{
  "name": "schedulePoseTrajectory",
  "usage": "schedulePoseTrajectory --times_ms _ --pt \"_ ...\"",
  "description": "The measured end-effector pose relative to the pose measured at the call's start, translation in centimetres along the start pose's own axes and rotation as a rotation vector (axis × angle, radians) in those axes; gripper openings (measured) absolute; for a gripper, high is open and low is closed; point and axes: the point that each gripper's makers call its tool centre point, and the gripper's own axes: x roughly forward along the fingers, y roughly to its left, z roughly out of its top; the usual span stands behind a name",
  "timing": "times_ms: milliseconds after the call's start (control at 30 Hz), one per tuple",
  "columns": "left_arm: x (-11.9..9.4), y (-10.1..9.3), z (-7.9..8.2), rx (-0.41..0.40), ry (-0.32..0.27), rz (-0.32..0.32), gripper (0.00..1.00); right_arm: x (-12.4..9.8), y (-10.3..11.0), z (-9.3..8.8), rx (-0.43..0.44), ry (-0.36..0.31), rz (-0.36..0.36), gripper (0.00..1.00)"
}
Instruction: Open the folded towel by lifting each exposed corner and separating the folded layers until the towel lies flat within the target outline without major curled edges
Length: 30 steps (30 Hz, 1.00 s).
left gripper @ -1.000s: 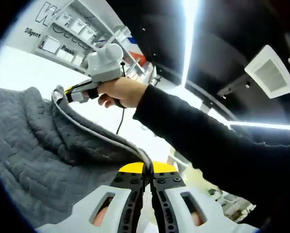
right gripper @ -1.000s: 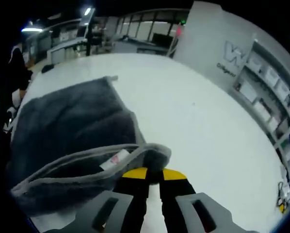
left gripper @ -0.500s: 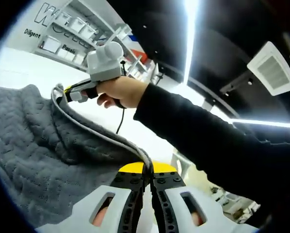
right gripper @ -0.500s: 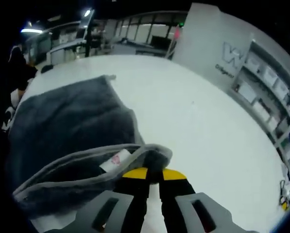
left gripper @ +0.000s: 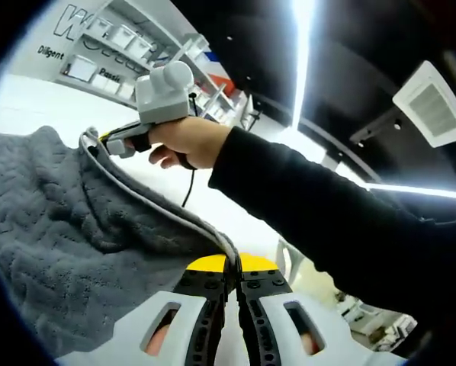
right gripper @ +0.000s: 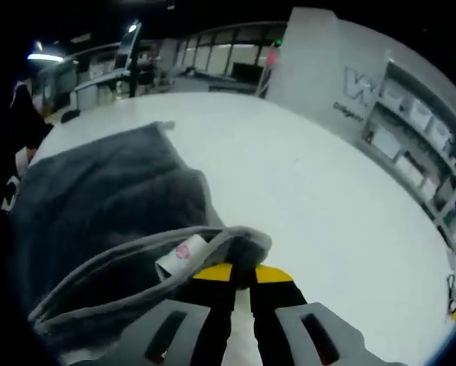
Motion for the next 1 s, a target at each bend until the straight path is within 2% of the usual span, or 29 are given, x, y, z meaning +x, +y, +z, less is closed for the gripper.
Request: schedulePoseTrajectory --times_ms 400,700,1000 --pt "0.4 0.0 0.0 -0.007 0.007 0.003 0.01 0.2 -0.2 -0.4 0.009 -0.013 -0.003 0.03" --pt "0.7 0.1 -1.0 -0.02 0.037 0.005 0.0 0.3 -0.2 -0.5 0.017 -0.005 0.002 0.02" --pt "1.1 0.4 -2.0 -0.027 0.056 0.008 0.0 0.4 -0.1 -0.6 0.025 -0.03 0.0 0.01"
